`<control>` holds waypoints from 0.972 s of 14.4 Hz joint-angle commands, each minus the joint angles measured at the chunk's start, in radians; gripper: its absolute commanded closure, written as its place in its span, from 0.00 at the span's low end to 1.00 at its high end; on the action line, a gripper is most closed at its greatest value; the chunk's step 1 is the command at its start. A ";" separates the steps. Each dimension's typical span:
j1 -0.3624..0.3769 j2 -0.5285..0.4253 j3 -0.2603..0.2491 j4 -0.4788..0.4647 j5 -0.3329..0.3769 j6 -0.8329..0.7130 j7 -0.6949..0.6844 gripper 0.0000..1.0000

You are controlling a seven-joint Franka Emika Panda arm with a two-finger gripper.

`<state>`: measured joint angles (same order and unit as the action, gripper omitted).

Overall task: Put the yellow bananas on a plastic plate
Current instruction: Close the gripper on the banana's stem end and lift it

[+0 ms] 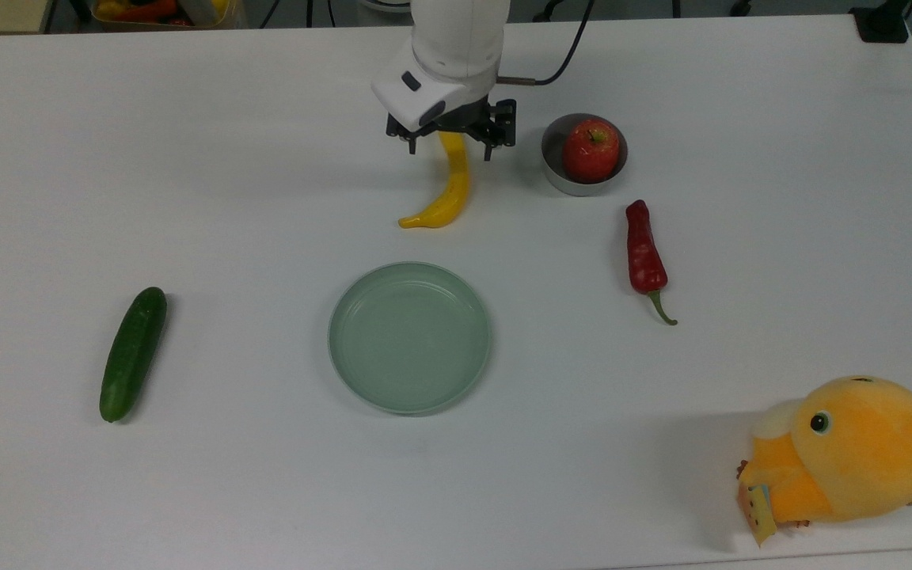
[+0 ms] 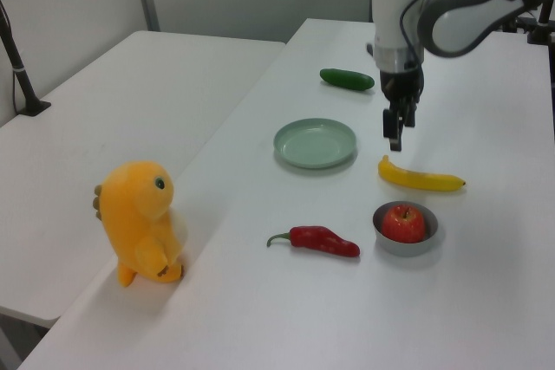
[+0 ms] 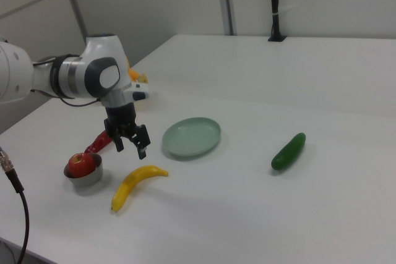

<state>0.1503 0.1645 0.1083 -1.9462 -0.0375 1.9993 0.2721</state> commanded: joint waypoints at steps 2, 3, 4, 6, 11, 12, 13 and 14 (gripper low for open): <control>0.051 0.044 -0.004 -0.056 -0.002 0.059 0.062 0.00; 0.052 0.052 -0.004 -0.065 -0.004 0.064 0.071 0.00; 0.052 0.059 -0.002 -0.071 -0.005 0.064 0.073 0.00; 0.052 0.084 -0.002 -0.082 -0.005 0.067 0.073 0.00; 0.058 0.107 -0.002 -0.094 -0.039 0.124 0.093 0.90; 0.057 0.106 -0.002 -0.089 -0.039 0.125 0.095 0.90; 0.057 0.104 -0.002 -0.085 -0.039 0.125 0.096 0.91; 0.054 0.096 -0.001 -0.080 -0.039 0.128 0.096 0.91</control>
<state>0.2011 0.2788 0.1095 -2.0182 -0.0584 2.1012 0.3417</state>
